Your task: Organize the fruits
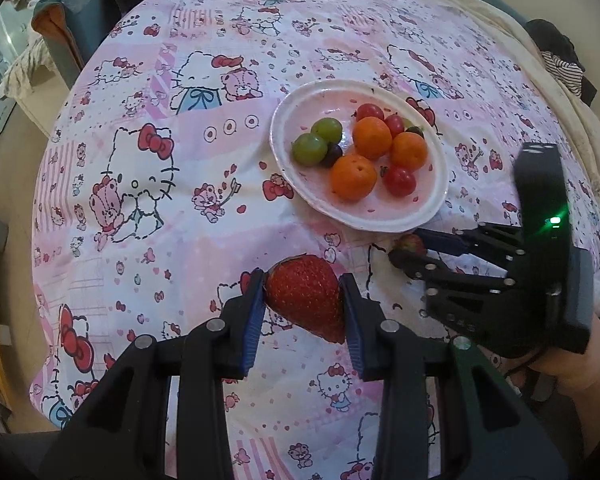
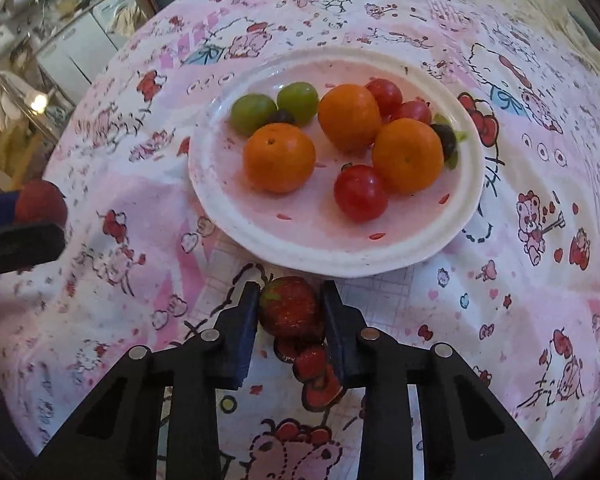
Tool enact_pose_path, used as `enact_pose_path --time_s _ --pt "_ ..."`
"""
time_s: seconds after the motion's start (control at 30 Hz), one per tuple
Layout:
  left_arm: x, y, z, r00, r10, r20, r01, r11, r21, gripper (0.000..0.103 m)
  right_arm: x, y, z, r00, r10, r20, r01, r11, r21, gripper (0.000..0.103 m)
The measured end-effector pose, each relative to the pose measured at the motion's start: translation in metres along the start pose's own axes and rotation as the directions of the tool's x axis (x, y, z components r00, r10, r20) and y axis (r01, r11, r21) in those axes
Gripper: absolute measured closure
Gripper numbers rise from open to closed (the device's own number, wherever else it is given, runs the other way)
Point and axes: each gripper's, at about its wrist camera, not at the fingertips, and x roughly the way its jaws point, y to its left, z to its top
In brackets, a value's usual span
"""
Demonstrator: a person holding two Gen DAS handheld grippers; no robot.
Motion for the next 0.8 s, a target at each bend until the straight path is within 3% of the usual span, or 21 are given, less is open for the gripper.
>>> enact_pose_path --time_s 0.2,0.4,0.8 --pt "-0.001 0.005 0.002 1.000 0.023 0.016 -0.022 1.000 -0.011 0.071 -0.020 -0.003 -0.007 0.998 0.063 0.023 -0.065 0.996 0.063 0.072" --pt "-0.008 0.008 0.004 0.997 0.047 0.054 -0.047 0.999 -0.015 0.071 -0.059 0.001 -0.010 0.986 0.134 0.103 -0.145 0.984 0.101 0.072" --pt "-0.037 0.018 0.047 0.981 0.073 0.178 -0.070 0.997 -0.024 0.071 -0.132 -0.032 0.015 0.945 0.137 0.295 -0.189 0.969 0.156 0.072"
